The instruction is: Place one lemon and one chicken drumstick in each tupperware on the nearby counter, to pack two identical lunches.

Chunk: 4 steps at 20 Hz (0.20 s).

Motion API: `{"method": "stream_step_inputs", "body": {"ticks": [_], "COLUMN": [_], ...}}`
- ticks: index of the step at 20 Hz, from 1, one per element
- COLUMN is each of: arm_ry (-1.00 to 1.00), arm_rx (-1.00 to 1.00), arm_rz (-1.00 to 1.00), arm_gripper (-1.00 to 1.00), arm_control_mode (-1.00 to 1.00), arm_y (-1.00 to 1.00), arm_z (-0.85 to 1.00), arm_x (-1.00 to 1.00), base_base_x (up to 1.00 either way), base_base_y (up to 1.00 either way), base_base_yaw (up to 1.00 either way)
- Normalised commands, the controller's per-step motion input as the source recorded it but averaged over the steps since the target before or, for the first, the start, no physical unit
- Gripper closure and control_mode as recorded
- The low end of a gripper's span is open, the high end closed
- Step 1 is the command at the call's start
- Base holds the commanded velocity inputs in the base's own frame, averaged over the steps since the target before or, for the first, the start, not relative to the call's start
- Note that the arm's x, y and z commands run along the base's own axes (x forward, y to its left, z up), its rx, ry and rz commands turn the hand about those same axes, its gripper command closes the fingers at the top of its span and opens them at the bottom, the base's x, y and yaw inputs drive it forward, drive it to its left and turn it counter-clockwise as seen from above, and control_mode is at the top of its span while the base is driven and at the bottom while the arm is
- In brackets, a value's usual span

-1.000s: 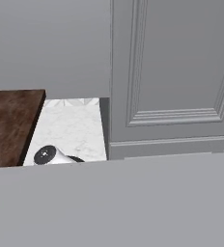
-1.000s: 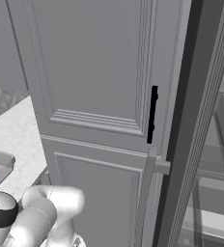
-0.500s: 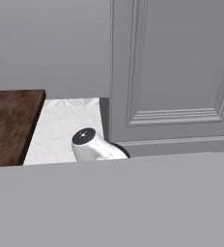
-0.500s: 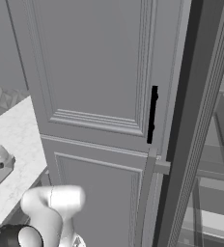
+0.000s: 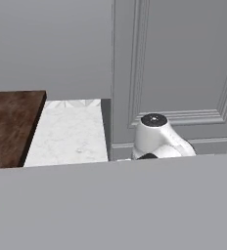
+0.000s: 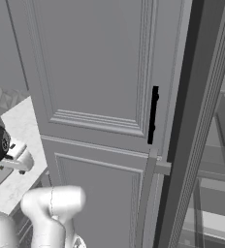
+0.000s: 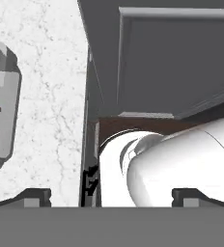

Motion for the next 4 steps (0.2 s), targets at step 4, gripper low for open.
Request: {"method": "stream_step_inputs", "body": {"ticks": [4], "arm_ry": [-0.07], "arm_rx": [0.06], "arm_rz": [-0.05], "arm_gripper": [-1.00], "arm_control_mode": [-1.00], "arm_y": [-0.56], "arm_z": [0.55], "arm_x": [-0.41], "base_base_x": [0.00], "base_base_y": [0.00], "base_base_yaw": [0.00]}}
